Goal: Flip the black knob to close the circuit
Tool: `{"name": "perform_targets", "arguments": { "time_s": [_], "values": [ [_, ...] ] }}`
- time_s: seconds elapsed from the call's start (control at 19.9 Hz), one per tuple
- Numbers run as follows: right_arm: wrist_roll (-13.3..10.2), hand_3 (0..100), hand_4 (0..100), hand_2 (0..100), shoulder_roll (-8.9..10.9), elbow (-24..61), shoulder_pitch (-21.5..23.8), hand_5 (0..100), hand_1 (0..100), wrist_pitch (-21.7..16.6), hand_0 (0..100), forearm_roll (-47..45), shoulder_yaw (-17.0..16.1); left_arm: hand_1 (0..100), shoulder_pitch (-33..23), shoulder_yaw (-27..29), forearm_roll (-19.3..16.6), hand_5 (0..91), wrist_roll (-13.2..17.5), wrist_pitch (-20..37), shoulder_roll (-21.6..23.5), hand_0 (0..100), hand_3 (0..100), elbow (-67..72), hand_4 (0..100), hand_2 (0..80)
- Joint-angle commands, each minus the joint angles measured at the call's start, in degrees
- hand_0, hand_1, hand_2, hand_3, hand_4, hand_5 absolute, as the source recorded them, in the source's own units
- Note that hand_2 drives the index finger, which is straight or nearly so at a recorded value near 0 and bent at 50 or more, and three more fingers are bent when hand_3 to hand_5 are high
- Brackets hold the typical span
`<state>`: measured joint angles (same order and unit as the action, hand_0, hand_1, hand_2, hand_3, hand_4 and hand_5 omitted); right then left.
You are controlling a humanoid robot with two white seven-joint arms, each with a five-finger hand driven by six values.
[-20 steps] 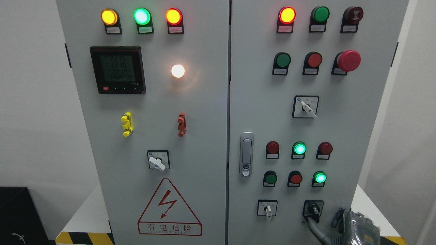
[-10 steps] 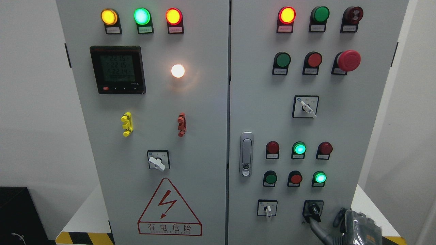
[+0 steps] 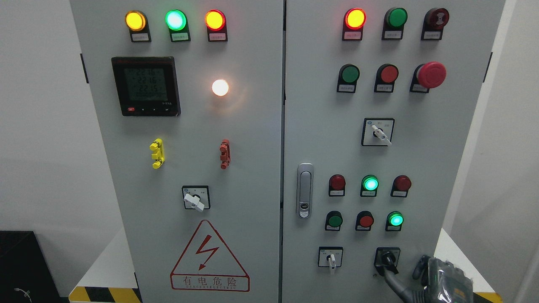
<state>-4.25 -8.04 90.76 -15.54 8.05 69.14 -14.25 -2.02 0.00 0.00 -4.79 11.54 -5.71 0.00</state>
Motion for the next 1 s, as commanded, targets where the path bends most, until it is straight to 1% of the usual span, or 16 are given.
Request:
{"name": "perform_targets", "arguments": {
  "time_s": [0.0, 0.95],
  "values": [
    [-0.1, 90, 72, 74, -0.05, -0.1, -0.1, 73, 29, -0.3, 0, -0.1, -0.9, 0, 0.0, -1.1, -1.2, 0.0, 0.0, 0.0, 0.0, 0, 0, 1.2, 0, 0.0],
    [-0.4, 90, 72, 74, -0.05, 0.4, -0.4, 73, 30, -1.0, 0, -0.1, -0.9, 0, 0.0, -1.1, -1.2, 0.0, 0.0, 0.0, 0.0, 0, 0, 1.2, 0, 0.0]
  ]
}}
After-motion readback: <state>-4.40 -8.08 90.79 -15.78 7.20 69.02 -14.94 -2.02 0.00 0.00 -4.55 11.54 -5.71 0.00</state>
